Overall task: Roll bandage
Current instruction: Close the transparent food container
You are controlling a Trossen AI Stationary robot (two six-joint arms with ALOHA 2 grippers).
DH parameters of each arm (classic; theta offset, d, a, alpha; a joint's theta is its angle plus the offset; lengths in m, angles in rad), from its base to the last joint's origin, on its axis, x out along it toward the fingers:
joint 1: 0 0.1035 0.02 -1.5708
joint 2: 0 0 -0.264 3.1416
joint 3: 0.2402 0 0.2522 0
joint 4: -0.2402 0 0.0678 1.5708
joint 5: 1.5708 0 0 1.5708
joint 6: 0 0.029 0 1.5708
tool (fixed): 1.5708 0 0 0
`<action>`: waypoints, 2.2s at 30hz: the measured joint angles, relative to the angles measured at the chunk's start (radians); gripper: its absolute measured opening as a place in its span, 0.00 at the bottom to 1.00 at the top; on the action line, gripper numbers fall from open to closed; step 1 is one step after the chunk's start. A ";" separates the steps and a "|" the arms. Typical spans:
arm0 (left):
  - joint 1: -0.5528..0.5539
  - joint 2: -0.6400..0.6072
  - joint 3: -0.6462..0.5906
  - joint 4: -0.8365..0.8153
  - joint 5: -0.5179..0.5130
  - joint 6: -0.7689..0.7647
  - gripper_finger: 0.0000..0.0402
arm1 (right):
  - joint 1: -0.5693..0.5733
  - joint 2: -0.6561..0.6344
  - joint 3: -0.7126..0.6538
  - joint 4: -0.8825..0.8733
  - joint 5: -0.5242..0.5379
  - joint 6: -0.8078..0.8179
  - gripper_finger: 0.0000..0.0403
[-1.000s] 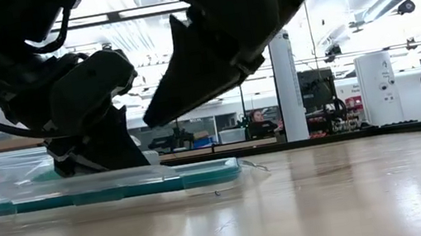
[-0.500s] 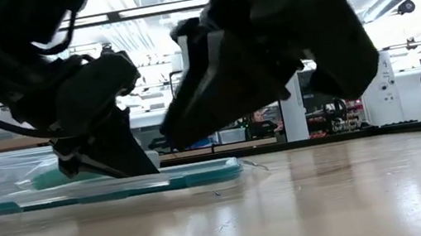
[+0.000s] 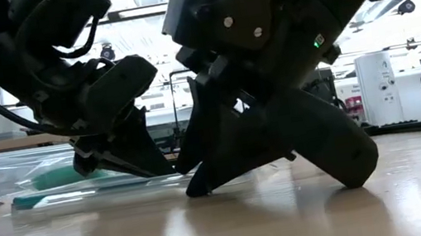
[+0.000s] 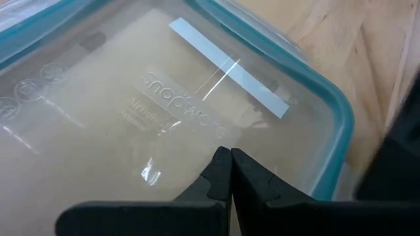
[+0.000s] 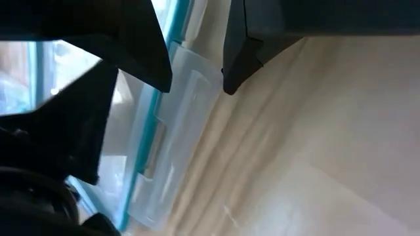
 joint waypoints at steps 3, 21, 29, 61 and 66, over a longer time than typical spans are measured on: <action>0.000 0.000 0.000 0.001 -0.001 0.007 0.00 | 0.000 0.012 0.001 0.000 0.044 0.024 0.34; 0.001 0.000 0.000 0.015 0.020 0.026 0.00 | -0.006 0.010 -0.001 0.056 0.235 -0.023 0.21; 0.000 0.000 0.000 0.023 0.022 0.026 0.00 | -0.067 0.011 0.009 0.040 -0.006 0.146 0.10; -0.023 -0.783 0.022 -0.008 -0.133 0.616 0.00 | -0.199 -0.517 0.014 -0.267 0.002 0.230 0.02; -0.022 -0.847 0.024 -0.137 -0.290 0.603 0.00 | -0.257 -0.549 0.029 -0.313 0.047 0.253 0.02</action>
